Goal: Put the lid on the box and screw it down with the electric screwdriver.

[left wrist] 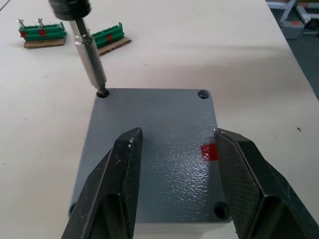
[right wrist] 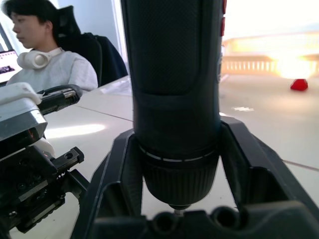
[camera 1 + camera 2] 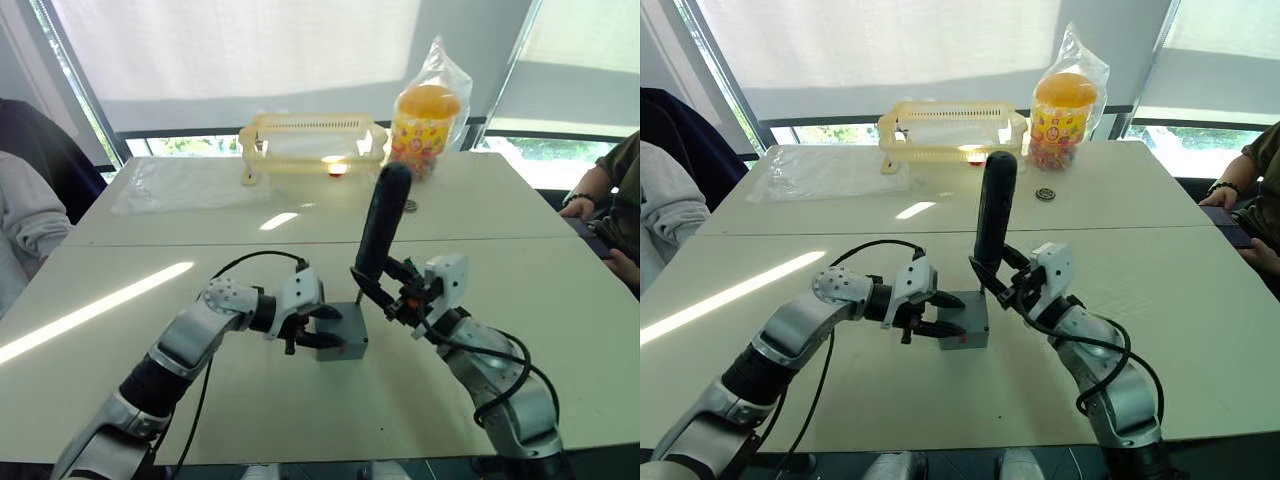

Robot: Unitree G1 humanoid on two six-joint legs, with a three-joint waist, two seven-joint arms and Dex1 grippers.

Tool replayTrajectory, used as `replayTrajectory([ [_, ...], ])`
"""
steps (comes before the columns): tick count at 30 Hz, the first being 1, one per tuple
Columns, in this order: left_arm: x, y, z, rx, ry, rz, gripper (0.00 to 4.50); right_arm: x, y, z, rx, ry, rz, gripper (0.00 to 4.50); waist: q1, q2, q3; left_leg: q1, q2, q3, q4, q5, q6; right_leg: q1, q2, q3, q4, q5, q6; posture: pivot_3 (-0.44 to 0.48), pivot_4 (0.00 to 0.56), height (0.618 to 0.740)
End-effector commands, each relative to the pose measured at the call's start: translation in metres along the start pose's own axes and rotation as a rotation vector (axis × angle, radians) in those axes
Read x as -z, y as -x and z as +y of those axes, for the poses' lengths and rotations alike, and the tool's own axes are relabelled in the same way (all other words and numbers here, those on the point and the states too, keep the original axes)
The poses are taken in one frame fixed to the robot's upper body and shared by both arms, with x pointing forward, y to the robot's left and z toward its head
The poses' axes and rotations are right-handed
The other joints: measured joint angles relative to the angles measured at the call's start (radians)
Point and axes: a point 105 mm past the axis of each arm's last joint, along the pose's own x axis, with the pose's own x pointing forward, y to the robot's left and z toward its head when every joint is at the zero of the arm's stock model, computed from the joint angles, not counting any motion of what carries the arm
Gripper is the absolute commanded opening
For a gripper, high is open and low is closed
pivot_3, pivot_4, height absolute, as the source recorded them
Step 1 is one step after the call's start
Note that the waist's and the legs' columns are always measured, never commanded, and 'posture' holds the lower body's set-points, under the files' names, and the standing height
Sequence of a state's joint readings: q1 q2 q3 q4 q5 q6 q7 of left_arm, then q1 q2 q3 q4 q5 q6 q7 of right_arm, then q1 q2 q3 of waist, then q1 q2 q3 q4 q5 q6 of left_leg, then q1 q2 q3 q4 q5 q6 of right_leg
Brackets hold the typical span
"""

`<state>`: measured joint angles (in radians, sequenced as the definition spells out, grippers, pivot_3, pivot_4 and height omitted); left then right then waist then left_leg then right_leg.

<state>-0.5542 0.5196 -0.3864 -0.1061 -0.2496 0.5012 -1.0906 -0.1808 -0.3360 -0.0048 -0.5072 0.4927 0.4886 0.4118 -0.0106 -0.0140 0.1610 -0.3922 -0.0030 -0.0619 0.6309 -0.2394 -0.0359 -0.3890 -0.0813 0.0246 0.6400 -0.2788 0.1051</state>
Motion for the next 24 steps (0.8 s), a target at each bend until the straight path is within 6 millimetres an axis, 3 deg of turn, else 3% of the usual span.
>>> replayTrajectory([
  [1,0.025,-0.001,0.001,-0.008,0.074,0.078,2.27,-0.077,0.004,-0.007,0.007,-0.029,-0.213,1.76,0.0,0.002,0.004,0.0,0.0,0.0,0.0,0.0,0.0,0.0,0.0,0.0,0.0,0.0,0.0,0.0,0.15,0.74],
  [6,0.003,0.006,0.007,-0.031,0.091,-0.015,2.27,-0.117,0.01,-0.041,0.068,-0.192,-0.212,1.76,0.0,0.003,0.006,-0.001,0.0,0.0,-0.003,0.0,0.0,0.0,0.0,-0.001,-0.004,0.0,0.0,0.0,0.15,0.74],
  [8,-0.01,0.013,0.011,-0.046,0.084,-0.055,2.27,-0.122,0.016,-0.055,0.077,-0.26,-0.145,1.76,-0.001,0.003,0.008,-0.002,0.0,0.0,-0.004,0.0,0.0,0.0,0.0,-0.001,-0.006,0.0,0.0,0.0,0.15,0.74],
  [12,-0.039,0.031,0.015,-0.056,0.035,-0.107,2.27,-0.113,0.032,-0.075,0.084,-0.296,0.093,1.76,-0.001,0.006,0.015,-0.011,0.0,0.002,-0.003,0.0,0.001,-0.006,0.0,-0.002,-0.008,0.001,0.0,0.0,0.15,0.74],
  [14,-0.048,0.038,0.013,-0.049,-0.002,-0.103,2.27,-0.098,0.046,-0.088,0.13,-0.275,0.247,1.76,-0.001,0.009,0.019,-0.02,0.0,0.002,-0.001,0.0,0.001,-0.015,0.0,-0.002,-0.007,0.003,0.005,0.0,0.15,0.74],
  [16,-0.05,0.045,0.008,-0.035,-0.052,-0.066,2.27,-0.072,0.066,-0.104,0.202,-0.422,0.415,1.76,0.0,0.009,0.02,-0.021,-0.001,0.002,-0.002,0.0,0.001,-0.016,0.0,-0.002,-0.007,0.006,0.009,0.0,0.15,0.74],
  [20,-0.035,0.053,-0.011,0.039,-0.116,0.038,2.27,-0.036,0.107,-0.127,0.339,-0.552,0.6,1.76,-0.002,0.01,0.021,-0.021,-0.001,0.004,-0.003,-0.004,0.007,-0.016,0.0,-0.002,-0.01,0.006,0.009,0.0,0.15,0.74],
  [22,-0.034,0.052,-0.018,0.061,-0.12,0.041,2.27,-0.017,0.13,-0.126,0.377,-0.563,0.78,1.76,-0.001,0.016,0.024,-0.021,-0.001,0.005,-0.002,-0.005,0.01,-0.016,0.0,-0.001,-0.01,0.005,0.01,0.0,0.15,0.74],
  [24,-0.034,0.051,-0.021,0.062,-0.129,0.044,2.27,-0.01,0.141,-0.123,0.379,-0.562,0.872,1.76,-0.001,0.016,0.025,-0.021,-0.001,0.006,-0.002,-0.006,0.01,-0.017,0.0,-0.001,-0.01,0.005,0.01,0.0,0.15,0.74],
])
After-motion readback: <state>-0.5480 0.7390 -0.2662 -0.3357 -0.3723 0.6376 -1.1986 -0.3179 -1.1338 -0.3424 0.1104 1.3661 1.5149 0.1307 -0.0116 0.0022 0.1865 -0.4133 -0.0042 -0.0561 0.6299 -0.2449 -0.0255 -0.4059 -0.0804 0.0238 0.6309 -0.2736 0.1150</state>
